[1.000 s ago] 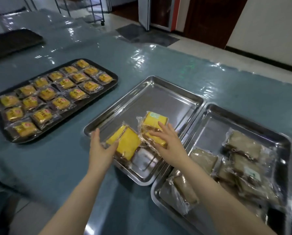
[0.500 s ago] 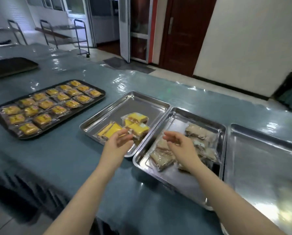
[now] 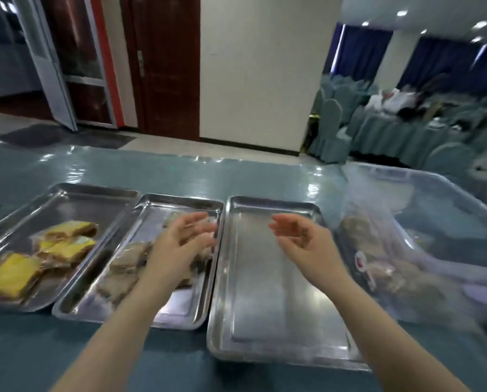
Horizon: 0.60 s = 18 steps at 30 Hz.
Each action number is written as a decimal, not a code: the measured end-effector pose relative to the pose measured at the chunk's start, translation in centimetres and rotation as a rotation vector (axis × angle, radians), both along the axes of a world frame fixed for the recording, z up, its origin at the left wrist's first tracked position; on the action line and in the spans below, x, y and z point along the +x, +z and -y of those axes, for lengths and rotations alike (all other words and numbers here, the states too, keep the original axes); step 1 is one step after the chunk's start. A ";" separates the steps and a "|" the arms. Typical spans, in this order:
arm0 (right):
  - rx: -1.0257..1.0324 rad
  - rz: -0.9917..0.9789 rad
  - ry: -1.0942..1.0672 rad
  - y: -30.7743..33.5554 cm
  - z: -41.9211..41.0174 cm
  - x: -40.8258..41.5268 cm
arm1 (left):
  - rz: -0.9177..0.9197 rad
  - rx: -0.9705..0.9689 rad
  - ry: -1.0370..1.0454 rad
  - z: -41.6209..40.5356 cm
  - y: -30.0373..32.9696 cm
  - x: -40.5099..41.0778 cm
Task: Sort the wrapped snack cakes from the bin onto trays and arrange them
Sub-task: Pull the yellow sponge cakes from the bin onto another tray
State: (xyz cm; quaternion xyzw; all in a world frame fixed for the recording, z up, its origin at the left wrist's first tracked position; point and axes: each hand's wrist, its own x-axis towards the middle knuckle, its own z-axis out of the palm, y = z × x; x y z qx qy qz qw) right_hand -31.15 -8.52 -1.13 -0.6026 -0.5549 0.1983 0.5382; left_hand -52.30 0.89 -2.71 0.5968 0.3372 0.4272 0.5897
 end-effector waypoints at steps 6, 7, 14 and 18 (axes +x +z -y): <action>0.006 0.251 -0.186 3.5 7.3 14.3 | 0.025 0.104 -0.132 2.5 2.4 14.9; -0.011 0.282 -0.209 4.0 8.4 16.8 | 0.035 0.112 -0.140 3.1 2.6 17.3; -0.112 0.271 -0.342 4.0 13.5 30.8 | 0.022 0.164 -0.206 6.4 2.4 30.9; -0.209 0.263 -0.310 2.8 14.0 36.4 | -0.052 0.172 -0.225 7.1 1.5 35.2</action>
